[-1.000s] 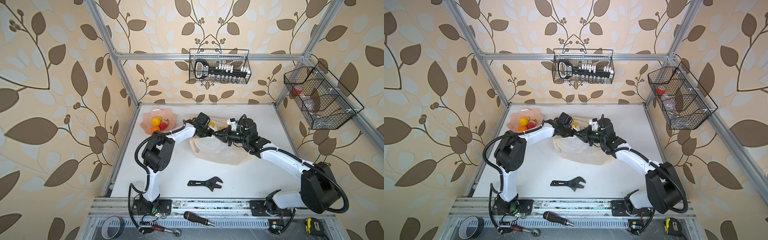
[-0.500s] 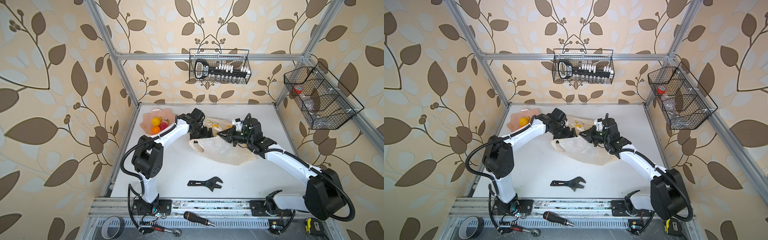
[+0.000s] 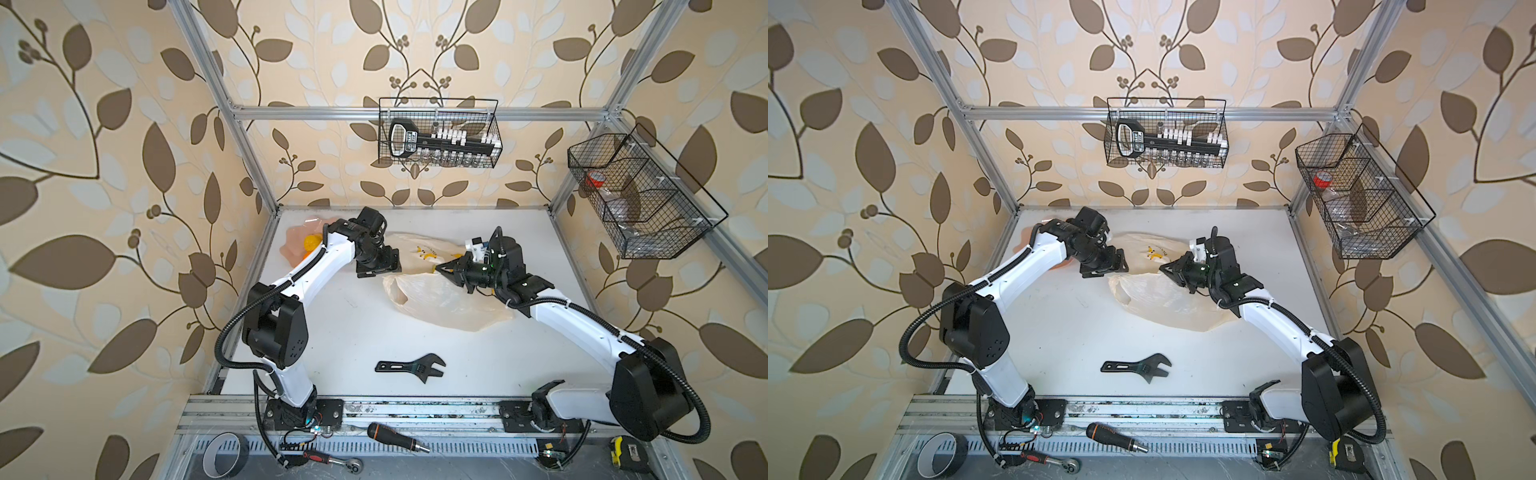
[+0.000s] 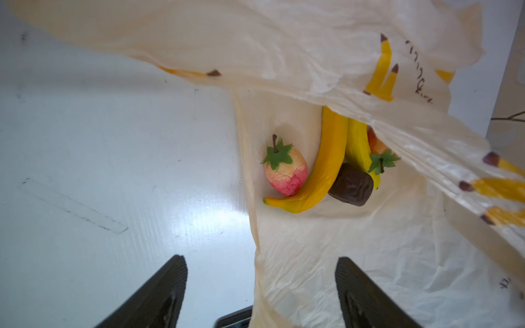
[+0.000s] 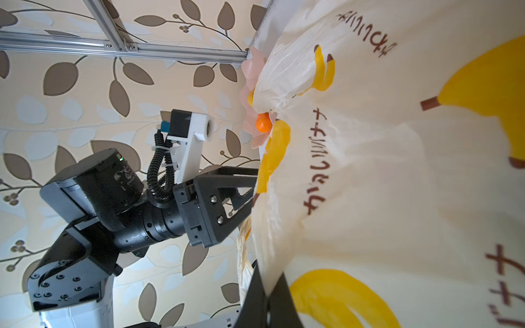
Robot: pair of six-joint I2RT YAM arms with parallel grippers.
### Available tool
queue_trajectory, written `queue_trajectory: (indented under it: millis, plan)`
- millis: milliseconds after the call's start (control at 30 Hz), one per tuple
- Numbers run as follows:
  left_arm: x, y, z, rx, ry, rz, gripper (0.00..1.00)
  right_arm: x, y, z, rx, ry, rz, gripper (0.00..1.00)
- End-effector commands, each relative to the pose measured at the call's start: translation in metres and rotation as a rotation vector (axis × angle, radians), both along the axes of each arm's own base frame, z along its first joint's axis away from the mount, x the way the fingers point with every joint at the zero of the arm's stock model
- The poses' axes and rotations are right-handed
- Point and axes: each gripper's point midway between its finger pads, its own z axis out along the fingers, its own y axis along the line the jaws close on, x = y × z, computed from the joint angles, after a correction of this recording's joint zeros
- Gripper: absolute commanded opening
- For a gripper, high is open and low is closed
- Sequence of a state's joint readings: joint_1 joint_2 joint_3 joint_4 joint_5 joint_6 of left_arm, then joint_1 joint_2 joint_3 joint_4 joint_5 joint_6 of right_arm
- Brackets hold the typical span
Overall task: Place the fruits into the plastic bag
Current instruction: Pick up the fruit from the plate.
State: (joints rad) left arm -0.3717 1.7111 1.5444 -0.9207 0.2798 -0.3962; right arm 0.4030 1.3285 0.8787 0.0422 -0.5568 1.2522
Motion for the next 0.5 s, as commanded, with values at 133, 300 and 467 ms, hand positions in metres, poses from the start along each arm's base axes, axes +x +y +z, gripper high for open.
queue_trajectory:
  millis: [133, 300, 467]
  plan:
    - [0.017, 0.080, 0.033, 0.096, -0.092, 0.119, 0.83, 0.000, -0.005, 0.005, -0.003, -0.012, -0.017, 0.00]
    - [0.047, 0.118, 0.035, 0.190, -0.136, 0.138, 0.75, -0.001, -0.005, 0.003, -0.004, -0.009, -0.015, 0.00]
    - [0.082, 0.149, 0.026, 0.297, -0.150, 0.126, 0.71, -0.002, -0.005, 0.005, -0.007, -0.012, -0.013, 0.00]
